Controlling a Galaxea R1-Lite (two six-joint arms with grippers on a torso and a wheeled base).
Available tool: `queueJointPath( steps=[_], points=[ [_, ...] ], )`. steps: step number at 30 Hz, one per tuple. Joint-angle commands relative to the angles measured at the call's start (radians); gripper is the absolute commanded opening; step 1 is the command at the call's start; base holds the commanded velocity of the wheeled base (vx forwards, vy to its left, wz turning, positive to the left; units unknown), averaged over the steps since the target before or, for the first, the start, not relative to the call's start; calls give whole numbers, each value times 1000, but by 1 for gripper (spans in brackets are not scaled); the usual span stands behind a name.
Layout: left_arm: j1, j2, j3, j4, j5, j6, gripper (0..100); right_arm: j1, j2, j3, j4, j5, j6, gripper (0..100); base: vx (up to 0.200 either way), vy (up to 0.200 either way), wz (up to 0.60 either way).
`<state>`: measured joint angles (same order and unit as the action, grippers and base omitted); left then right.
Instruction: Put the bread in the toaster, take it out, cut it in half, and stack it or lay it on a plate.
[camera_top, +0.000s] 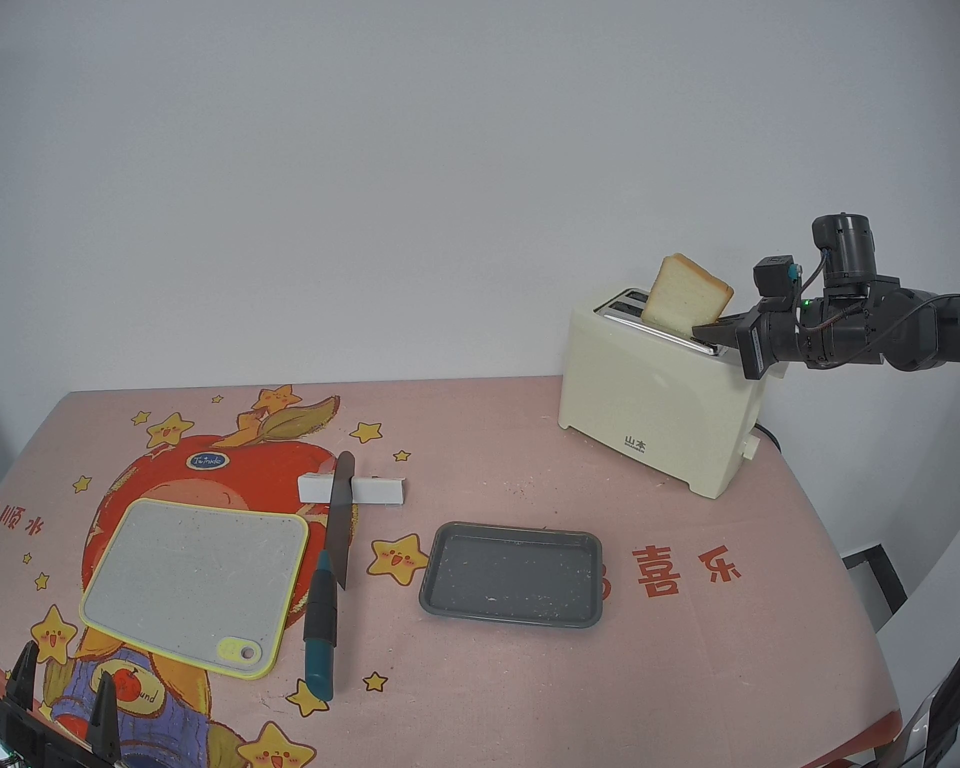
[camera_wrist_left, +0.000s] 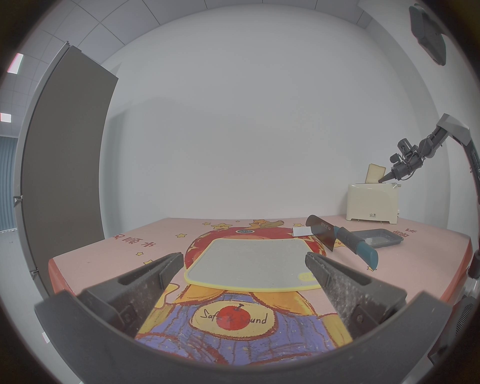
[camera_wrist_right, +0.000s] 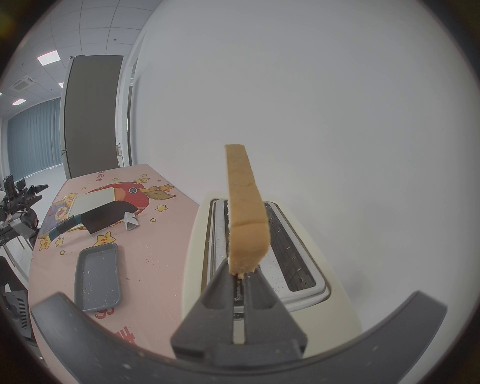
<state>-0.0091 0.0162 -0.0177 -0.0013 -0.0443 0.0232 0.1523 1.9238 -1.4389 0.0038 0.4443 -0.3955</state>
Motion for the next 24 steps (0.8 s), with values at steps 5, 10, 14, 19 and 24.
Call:
queueJointPath(
  steps=[5, 10, 14, 19, 24],
  points=[
    [0, -9, 18, 0, 0, 0, 100, 1, 0, 3, 2, -1, -8, 0, 0, 0, 0],
    [0, -9, 18, 0, 0, 0, 100, 4, 4, 8, 1, -1, -6, 100, 0, 0, 0],
    [0, -9, 18, 0, 0, 0, 100, 3, 4, 8, -1, -2, -6, 100, 0, 0, 0],
    [0, -9, 18, 0, 1, 0, 100, 3, 3, 8, 1, -2, -5, 100, 0, 0, 0],
    [0, -9, 18, 0, 0, 1, 100, 3, 3, 11, -1, -2, -5, 100, 0, 0, 0]
  ],
)
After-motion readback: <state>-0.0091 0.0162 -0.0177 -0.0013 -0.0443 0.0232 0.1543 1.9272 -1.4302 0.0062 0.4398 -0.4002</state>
